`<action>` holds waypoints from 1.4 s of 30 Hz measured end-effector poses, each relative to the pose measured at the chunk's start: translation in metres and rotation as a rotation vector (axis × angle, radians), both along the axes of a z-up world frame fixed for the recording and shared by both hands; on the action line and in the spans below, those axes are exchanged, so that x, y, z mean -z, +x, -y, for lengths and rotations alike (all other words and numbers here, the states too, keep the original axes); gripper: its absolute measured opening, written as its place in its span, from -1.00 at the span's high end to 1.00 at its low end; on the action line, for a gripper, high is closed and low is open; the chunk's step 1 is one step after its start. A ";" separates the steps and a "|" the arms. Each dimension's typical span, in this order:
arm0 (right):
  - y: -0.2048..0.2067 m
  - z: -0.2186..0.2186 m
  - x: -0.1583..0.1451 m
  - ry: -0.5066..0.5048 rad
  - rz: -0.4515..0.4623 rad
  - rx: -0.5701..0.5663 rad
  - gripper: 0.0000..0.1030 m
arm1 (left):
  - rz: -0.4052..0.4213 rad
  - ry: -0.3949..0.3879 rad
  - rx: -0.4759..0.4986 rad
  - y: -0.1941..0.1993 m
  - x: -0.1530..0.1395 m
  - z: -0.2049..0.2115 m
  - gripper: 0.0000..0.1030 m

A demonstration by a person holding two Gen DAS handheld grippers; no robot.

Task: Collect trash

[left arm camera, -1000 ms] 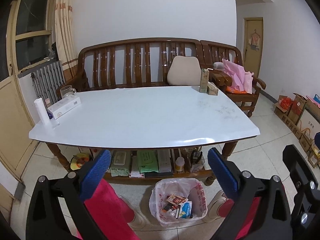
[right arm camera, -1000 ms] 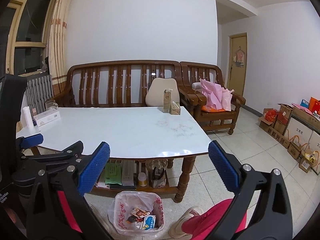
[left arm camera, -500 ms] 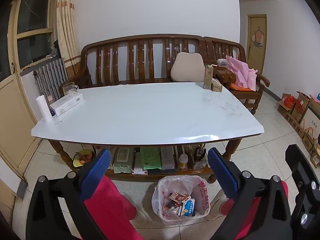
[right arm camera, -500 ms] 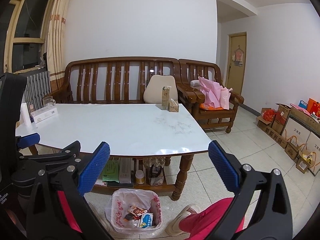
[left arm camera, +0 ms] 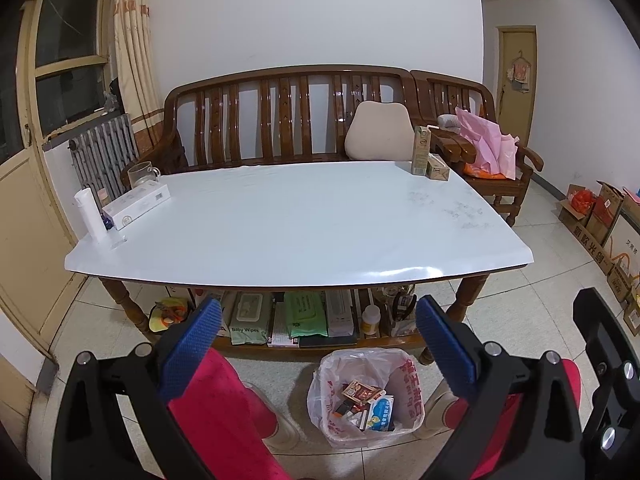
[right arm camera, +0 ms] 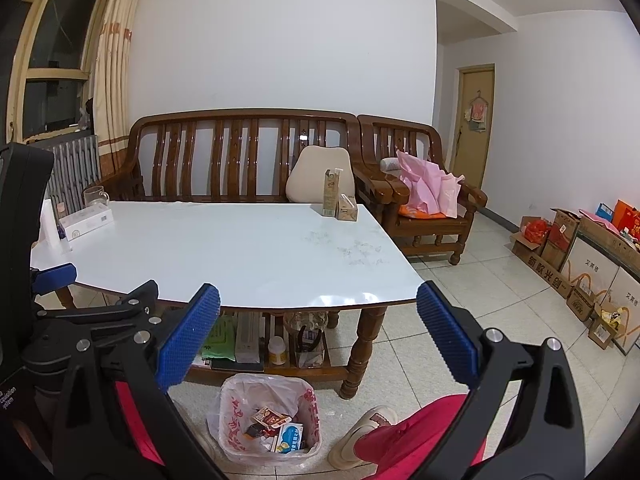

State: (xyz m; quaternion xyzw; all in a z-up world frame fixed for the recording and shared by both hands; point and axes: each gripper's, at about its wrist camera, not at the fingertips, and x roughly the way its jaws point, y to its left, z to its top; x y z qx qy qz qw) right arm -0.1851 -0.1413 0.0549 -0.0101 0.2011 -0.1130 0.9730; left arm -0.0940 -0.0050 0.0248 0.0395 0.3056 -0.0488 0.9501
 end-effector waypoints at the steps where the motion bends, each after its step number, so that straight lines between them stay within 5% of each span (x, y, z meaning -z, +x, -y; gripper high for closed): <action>1: 0.000 0.000 0.000 -0.001 0.000 0.001 -0.87 | -0.001 0.000 -0.001 0.000 0.000 0.000 -0.84; 42: 0.007 0.004 0.004 -0.001 -0.011 -0.020 -0.87 | -0.002 0.026 -0.042 0.002 0.002 -0.005 -0.84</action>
